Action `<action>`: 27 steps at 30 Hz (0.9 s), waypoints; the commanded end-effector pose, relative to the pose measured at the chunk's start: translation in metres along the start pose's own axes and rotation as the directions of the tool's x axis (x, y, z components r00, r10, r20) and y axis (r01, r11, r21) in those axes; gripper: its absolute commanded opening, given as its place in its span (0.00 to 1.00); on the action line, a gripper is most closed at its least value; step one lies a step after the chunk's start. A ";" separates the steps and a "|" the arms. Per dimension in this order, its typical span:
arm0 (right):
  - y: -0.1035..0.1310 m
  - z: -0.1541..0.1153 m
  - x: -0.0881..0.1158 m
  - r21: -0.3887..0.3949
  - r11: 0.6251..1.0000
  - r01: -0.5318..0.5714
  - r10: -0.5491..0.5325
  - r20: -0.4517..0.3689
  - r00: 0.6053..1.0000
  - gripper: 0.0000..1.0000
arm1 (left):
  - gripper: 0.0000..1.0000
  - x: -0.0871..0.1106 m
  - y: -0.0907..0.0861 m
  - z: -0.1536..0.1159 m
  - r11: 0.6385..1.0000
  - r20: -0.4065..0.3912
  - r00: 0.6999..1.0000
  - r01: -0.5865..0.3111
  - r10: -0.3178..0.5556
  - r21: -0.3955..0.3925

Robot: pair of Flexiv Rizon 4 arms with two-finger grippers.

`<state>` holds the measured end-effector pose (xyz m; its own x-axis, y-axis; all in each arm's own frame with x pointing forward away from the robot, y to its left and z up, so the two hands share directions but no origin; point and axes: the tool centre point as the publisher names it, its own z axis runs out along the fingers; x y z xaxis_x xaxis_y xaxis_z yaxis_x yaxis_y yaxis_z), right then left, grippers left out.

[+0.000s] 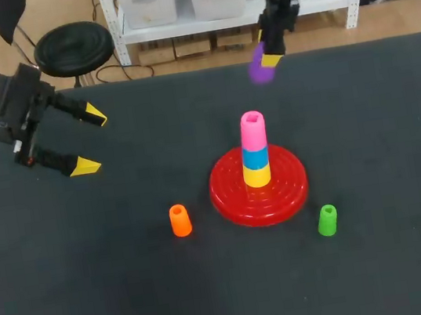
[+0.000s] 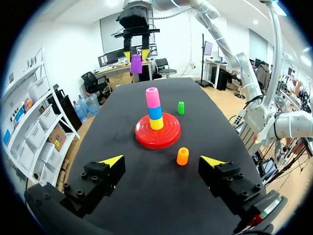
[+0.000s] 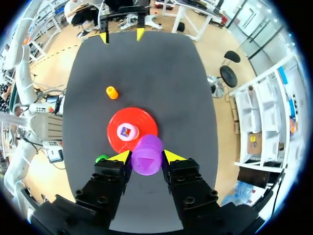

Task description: Pick up and stack the cylinders on the red base in this order: pink,purple,orange,green

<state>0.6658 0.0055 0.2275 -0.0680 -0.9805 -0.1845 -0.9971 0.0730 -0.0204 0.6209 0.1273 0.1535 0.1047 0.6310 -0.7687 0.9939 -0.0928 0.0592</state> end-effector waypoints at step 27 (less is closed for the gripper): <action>0.034 0.036 -0.015 -0.086 0.996 0.011 -0.023 -0.137 0.990 0.00 | 1.00 0.001 -0.001 0.000 1.000 0.002 1.000 -0.003 0.003 -0.004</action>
<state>0.6385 0.0288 0.1962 -0.0475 -0.9977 -0.0483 -0.9961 0.0437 0.0773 0.6209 0.1273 0.1535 0.1047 0.6310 -0.7687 0.9939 -0.0928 0.0592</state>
